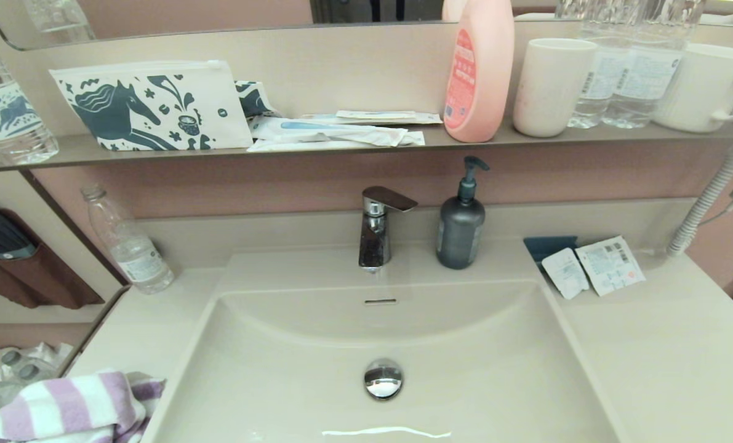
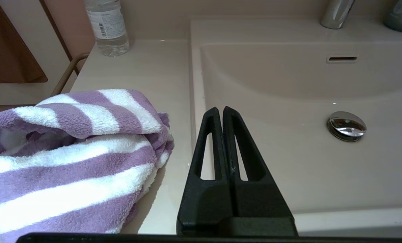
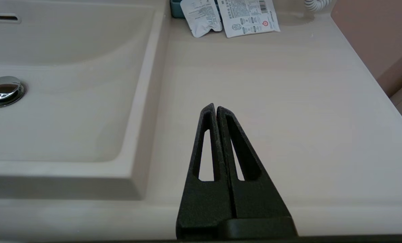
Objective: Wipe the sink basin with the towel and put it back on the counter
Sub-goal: Turn on the faucet
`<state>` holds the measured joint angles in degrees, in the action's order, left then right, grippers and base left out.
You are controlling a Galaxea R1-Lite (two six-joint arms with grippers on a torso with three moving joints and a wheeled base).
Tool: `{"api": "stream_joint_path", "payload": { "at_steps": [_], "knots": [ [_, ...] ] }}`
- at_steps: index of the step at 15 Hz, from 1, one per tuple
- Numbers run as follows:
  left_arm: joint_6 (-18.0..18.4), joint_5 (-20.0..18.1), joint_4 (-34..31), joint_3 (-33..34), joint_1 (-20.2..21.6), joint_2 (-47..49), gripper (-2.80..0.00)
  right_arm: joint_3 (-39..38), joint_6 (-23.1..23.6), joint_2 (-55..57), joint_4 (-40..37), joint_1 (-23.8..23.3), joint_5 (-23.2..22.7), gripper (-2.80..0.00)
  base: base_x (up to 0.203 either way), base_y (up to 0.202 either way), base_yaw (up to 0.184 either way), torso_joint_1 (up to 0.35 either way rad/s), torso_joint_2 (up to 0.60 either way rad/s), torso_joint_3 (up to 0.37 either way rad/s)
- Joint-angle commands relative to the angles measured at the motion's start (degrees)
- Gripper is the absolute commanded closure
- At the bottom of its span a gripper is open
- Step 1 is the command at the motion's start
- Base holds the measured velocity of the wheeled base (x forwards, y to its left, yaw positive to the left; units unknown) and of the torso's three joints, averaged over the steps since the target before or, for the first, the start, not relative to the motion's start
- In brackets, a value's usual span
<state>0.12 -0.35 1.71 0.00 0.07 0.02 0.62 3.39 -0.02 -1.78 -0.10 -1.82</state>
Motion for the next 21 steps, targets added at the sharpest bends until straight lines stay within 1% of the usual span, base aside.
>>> {"api": "stream_joint_path", "payload": {
  "at_steps": [1,3,4,5,7,15,18,21],
  "knots": [
    [0.0,0.0,0.1,0.0,0.0,0.0,0.0,0.0,0.1,0.0,0.0,0.0,0.0,0.0,0.0,0.0,0.0,0.0,0.0,0.0],
    [0.0,0.0,0.1,0.0,0.0,0.0,0.0,0.0,0.0,0.0,0.0,0.0,0.0,0.0,0.0,0.0,0.0,0.0,0.0,0.0],
    [0.0,0.0,0.1,0.0,0.0,0.0,0.0,0.0,-0.5,0.0,0.0,0.0,0.1,0.0,0.0,0.0,0.0,0.0,0.0,0.0],
    [0.0,0.0,0.1,0.0,0.0,0.0,0.0,0.0,-2.0,0.0,0.3,0.0,0.3,0.0,0.0,0.0,0.0,0.0,0.0,0.0],
    [0.0,0.0,0.1,0.0,0.0,0.0,0.0,-0.1,-2.8,0.0,0.7,0.0,1.2,0.0,0.0,0.0,0.0,0.0,0.0,0.0],
    [0.0,0.0,0.1,0.0,0.0,0.0,0.0,0.1,-2.9,0.0,0.7,0.0,1.3,0.0,0.0,0.0,0.0,0.0,0.0,0.0],
    [0.0,0.0,0.1,0.0,0.0,0.0,0.0,6.2,-3.0,0.4,-0.2,0.0,0.6,0.0,0.0,0.0,0.0,0.0,0.0,0.0],
    [0.0,0.0,0.1,0.0,0.0,0.0,0.0,12.1,-3.0,7.0,-0.7,0.0,-1.0,0.0,0.0,0.0,0.0,0.0,0.0,0.0]
  ]
}}
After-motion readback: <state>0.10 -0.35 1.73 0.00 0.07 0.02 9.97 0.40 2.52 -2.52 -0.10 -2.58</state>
